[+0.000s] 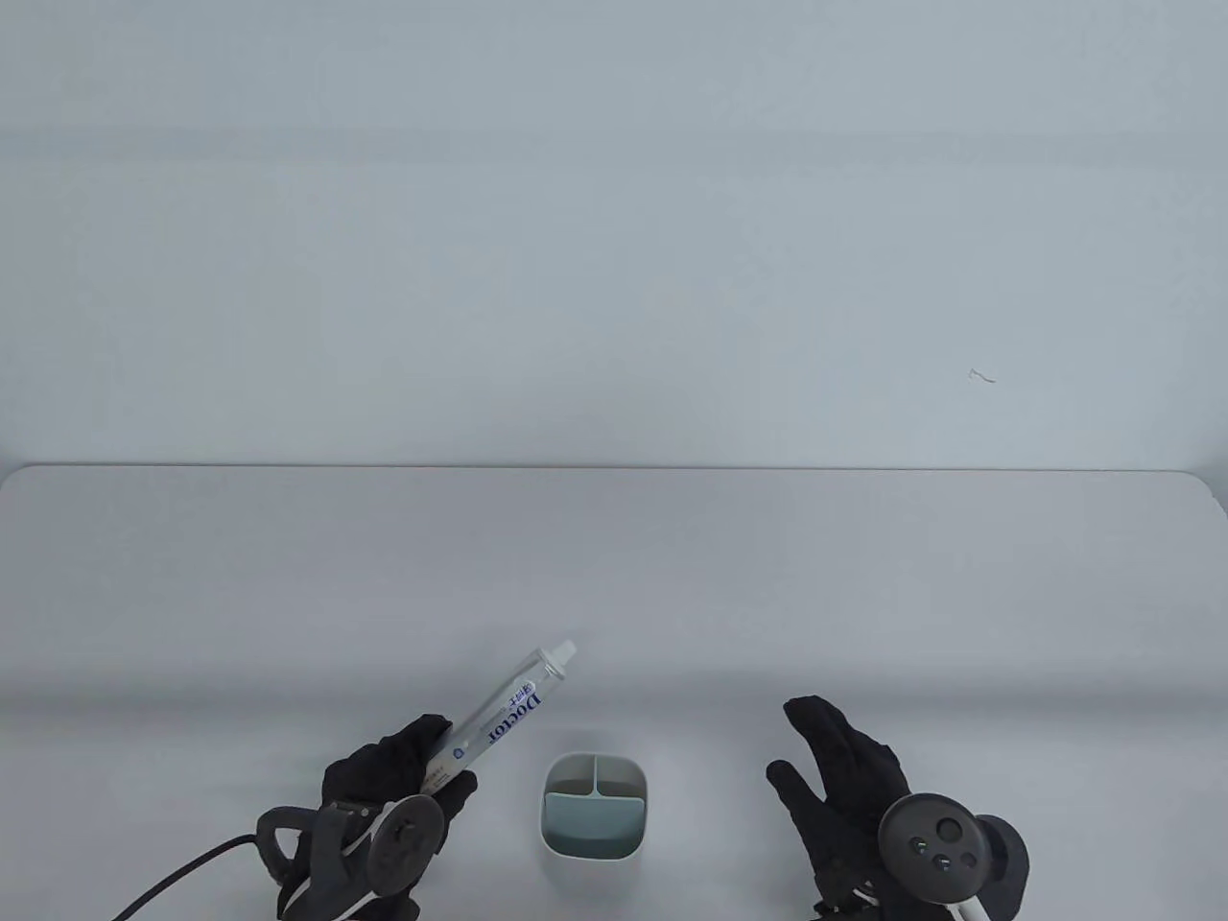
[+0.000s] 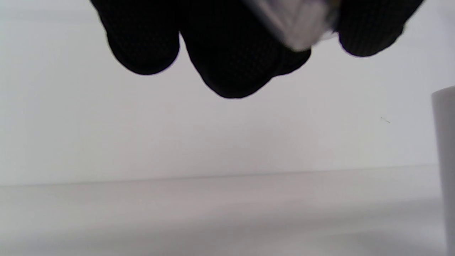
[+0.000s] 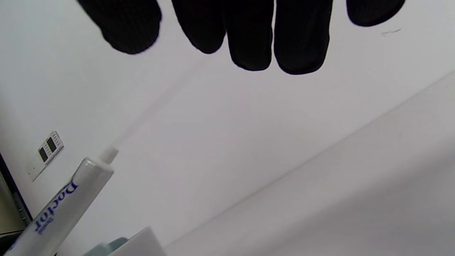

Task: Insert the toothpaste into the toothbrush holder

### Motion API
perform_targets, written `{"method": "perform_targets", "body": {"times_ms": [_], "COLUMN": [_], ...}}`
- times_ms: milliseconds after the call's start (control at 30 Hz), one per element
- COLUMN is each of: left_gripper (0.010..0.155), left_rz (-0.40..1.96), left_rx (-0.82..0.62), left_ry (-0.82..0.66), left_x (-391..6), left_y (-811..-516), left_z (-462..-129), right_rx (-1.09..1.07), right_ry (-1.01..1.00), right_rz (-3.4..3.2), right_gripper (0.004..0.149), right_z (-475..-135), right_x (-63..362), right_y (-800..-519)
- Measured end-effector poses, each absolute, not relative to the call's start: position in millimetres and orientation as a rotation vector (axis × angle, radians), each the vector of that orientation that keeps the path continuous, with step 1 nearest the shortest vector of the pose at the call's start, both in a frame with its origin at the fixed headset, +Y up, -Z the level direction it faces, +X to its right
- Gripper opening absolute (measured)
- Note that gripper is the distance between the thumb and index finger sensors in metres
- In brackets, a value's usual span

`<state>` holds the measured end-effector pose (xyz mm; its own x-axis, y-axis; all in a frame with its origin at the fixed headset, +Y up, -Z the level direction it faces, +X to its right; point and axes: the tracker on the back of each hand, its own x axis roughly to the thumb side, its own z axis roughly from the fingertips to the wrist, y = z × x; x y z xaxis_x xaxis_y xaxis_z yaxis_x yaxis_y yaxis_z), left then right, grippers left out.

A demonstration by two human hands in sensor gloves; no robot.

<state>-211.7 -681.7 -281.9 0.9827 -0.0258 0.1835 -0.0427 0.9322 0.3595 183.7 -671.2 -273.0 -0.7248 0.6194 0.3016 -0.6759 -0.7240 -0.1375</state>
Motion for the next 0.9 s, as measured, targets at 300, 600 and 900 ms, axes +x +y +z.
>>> {"method": "perform_targets", "body": {"times_ms": [300, 600, 900], "left_gripper": [0.069, 0.068, 0.068], "left_rz": [0.016, 0.047, 0.001], "left_rx": [0.493, 0.528, 0.540], "left_ry": [-0.306, -0.452, -0.515], "left_x": [-190, -163, -151], "left_y": [-667, -659, -661], "left_z": [-265, -245, -239], "right_rx": [0.410, 0.552, 0.617], "right_ry": [-0.188, -0.103, -0.051], "right_rz": [2.356, 2.243, 2.167], "right_gripper": [0.062, 0.063, 0.064], "right_z": [-279, -277, -277], "right_x": [163, 139, 128], "right_y": [-677, -682, -685]}}
